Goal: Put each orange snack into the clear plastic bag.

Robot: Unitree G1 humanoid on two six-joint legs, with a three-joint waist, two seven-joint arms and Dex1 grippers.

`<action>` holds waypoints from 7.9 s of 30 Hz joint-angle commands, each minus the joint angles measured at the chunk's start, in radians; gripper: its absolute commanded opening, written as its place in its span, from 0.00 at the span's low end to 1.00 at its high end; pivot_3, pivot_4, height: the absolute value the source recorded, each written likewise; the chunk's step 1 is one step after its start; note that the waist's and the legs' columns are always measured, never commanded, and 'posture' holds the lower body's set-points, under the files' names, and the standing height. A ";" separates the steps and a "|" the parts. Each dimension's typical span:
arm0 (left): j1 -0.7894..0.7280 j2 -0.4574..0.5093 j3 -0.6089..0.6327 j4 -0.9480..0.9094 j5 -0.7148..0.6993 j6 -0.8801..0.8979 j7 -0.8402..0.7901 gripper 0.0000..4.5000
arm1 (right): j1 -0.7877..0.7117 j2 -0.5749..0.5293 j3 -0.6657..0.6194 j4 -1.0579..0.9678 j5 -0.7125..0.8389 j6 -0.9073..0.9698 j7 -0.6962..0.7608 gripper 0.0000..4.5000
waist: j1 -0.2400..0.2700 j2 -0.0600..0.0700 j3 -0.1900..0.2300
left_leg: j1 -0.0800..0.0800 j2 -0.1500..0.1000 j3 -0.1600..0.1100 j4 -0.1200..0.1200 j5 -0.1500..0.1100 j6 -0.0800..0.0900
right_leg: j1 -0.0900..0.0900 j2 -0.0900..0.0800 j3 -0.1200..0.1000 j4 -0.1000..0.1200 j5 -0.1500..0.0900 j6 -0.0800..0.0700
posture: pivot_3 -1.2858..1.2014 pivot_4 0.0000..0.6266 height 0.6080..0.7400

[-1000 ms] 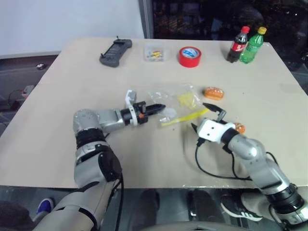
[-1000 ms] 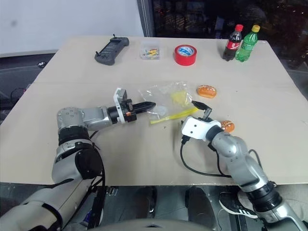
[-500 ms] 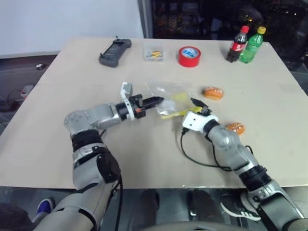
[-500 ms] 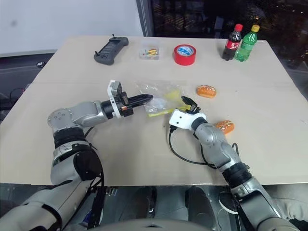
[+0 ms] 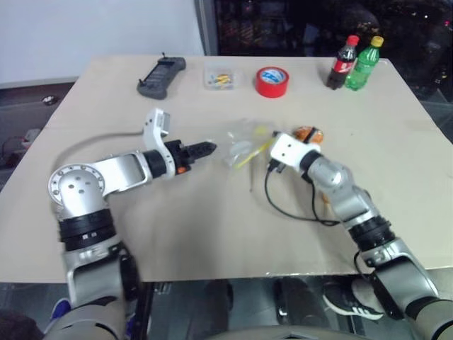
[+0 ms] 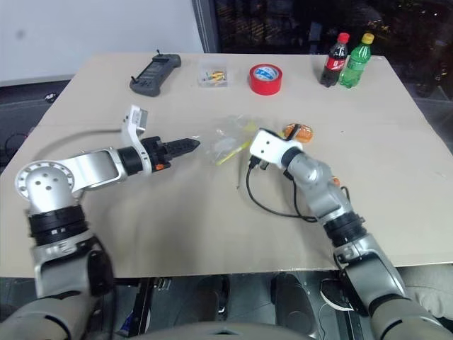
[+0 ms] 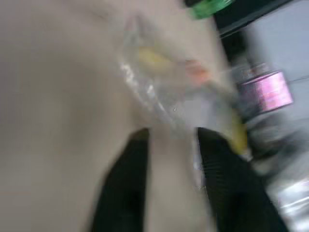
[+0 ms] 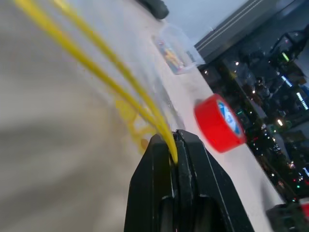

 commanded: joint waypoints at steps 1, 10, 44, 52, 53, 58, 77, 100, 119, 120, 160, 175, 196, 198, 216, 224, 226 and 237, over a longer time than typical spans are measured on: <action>0.100 0.170 -0.228 -0.271 0.333 -0.379 -0.217 0.70 | -0.082 -0.016 0.001 0.004 -0.018 0.105 0.082 0.00 | 0.001 0.000 0.000 | 0.000 0.000 0.000 -0.001 0.000 0.000 | 0.000 0.000 0.000 -0.001 0.000 0.000 | 0.52 0.24 1.00; -0.006 0.301 -0.509 -0.533 0.679 -0.291 -0.156 0.70 | -0.191 0.011 0.056 -0.007 -0.113 0.291 0.137 0.00 | 0.020 0.000 0.001 | -0.003 0.000 0.001 -0.006 -0.001 0.003 | -0.004 0.000 0.000 -0.004 0.000 0.000 | 0.52 0.24 1.00; -0.136 0.164 -0.783 -0.258 1.136 -0.455 -0.204 0.00 | -0.192 0.110 0.089 -0.038 -0.162 0.393 0.066 0.20 | -0.001 0.001 0.003 | -0.003 0.001 0.000 -0.005 -0.001 0.004 | -0.005 0.001 0.000 -0.002 0.000 0.000 | 0.52 0.24 1.00; -0.030 0.077 -0.547 0.058 0.996 -0.961 -0.355 0.00 | 0.064 0.079 -0.124 -0.506 0.008 0.642 0.185 0.52 | 0.017 0.001 0.003 | -0.004 0.001 0.000 -0.004 -0.001 0.004 | -0.004 0.000 -0.001 -0.002 0.000 0.000 | 0.52 0.24 1.00; -0.032 0.069 -0.536 0.084 0.989 -0.990 -0.376 0.00 | 0.099 0.096 -0.160 -0.583 0.051 0.715 0.207 0.52 | 0.022 0.001 0.003 | -0.004 0.001 0.000 -0.003 -0.001 0.004 | -0.004 0.001 -0.001 -0.001 0.000 0.000 | 0.52 0.24 1.00; -0.022 0.037 -0.504 0.161 1.000 -1.097 -0.442 0.00 | 0.203 0.225 -0.291 -0.818 0.225 0.987 0.209 0.02 | 0.020 0.001 0.003 | -0.003 0.001 0.000 -0.003 -0.001 0.004 | -0.004 0.001 -0.002 0.001 0.000 0.000 | 0.52 0.24 1.00; 0.027 0.040 -0.437 0.189 1.086 -1.162 -0.479 0.00 | 0.284 -0.088 -0.333 -0.737 0.342 0.756 0.146 0.19 | 0.019 0.001 0.003 | -0.002 0.001 0.000 -0.002 -0.001 0.004 | -0.004 0.001 -0.002 0.000 0.000 0.000 | 0.52 0.24 1.00; 0.082 -0.021 -0.436 0.052 1.174 -1.084 -0.457 0.00 | 0.021 0.350 -0.242 -0.543 0.654 0.861 -0.040 0.02 | 0.019 0.001 0.003 | -0.003 0.002 -0.001 -0.002 -0.001 0.004 | -0.004 0.002 -0.002 0.001 0.000 0.000 | 0.52 0.24 1.00; 0.127 -0.030 -0.418 -0.022 1.187 -1.024 -0.479 0.00 | 0.038 0.330 -0.233 -0.569 0.728 0.891 -0.039 0.02 | 0.021 0.002 0.003 | -0.003 0.002 -0.001 -0.002 -0.002 0.004 | -0.004 0.002 -0.002 0.001 0.000 0.000 | 0.52 0.24 1.00; 0.126 -0.030 -0.417 -0.023 1.186 -1.022 -0.480 0.00 | 0.044 0.322 -0.231 -0.582 0.737 0.901 -0.037 0.02 | 0.020 0.002 0.003 | -0.003 0.002 -0.001 -0.002 -0.002 0.004 | -0.004 0.002 -0.002 0.001 0.000 0.000 | 0.52 0.24 1.00; 0.146 -0.012 -0.431 -0.055 1.223 -1.059 -0.510 0.00 | 0.025 -0.029 0.042 -0.550 0.380 0.431 0.074 0.60 | 0.003 0.002 0.003 | -0.002 0.002 0.000 -0.002 -0.002 0.004 | -0.004 0.002 -0.002 0.000 0.000 0.000 | 0.52 0.24 1.00; 0.165 -0.005 -0.435 -0.074 1.263 -1.101 -0.510 0.00 | -0.015 -0.001 0.056 -0.429 0.257 0.356 0.125 0.60 | 0.003 0.002 0.003 | -0.003 0.002 -0.001 -0.003 -0.002 0.004 | -0.004 0.002 -0.002 0.000 0.000 0.000 | 0.52 0.24 1.00; 0.178 -0.009 -0.427 -0.026 1.287 -1.066 -0.486 0.00 | 0.127 0.004 -0.063 -0.523 0.228 0.515 0.062 0.60 | 0.009 0.002 0.003 | -0.002 0.003 -0.001 -0.003 -0.002 0.004 | -0.004 0.003 -0.002 0.000 0.000 0.000 | 0.52 0.24 1.00; 0.167 -0.007 -0.426 -0.012 1.296 -1.044 -0.481 0.00 | 0.159 -0.027 -0.084 -0.560 0.233 0.504 0.077 0.60 | 0.008 0.002 0.003 | -0.002 0.002 -0.001 -0.003 -0.002 0.004 | -0.003 0.002 -0.002 0.000 0.000 0.000 | 0.52 0.24 1.00; 0.141 -0.038 -0.431 -0.013 1.290 -1.033 -0.482 0.00 | 0.244 0.158 -0.243 -0.663 0.565 0.801 0.073 0.01 | 0.022 0.002 0.003 | -0.002 0.002 -0.001 -0.002 -0.002 0.004 | -0.003 0.002 -0.002 0.001 0.000 0.000 | 0.52 0.24 1.00; 0.181 -0.040 -0.454 -0.066 1.272 -1.099 -0.511 0.00 | 0.145 0.336 -0.322 -0.476 0.607 0.785 -0.068 0.01 | 0.021 0.002 0.003 | -0.002 0.002 -0.001 -0.002 -0.002 0.004 | -0.003 0.002 -0.002 0.001 0.000 0.000 | 0.52 0.24 1.00; 0.193 -0.042 -0.457 -0.084 1.259 -1.123 -0.520 0.00 | 0.123 0.378 -0.358 -0.407 0.618 0.762 -0.109 0.01 | 0.021 0.002 0.003 | -0.002 0.002 -0.001 -0.002 -0.002 0.004 | -0.003 0.002 -0.002 0.001 0.000 0.000 | 0.52 0.24 1.00; 0.261 0.034 -0.424 -0.063 1.226 -1.235 -0.562 0.00 | 0.142 -0.002 0.129 -0.285 0.066 0.255 -0.128 0.01 | 0.018 0.003 0.004 | -0.002 0.002 0.000 -0.003 -0.002 0.004 | -0.004 0.001 -0.002 -0.001 0.000 0.000 | 0.52 0.24 1.00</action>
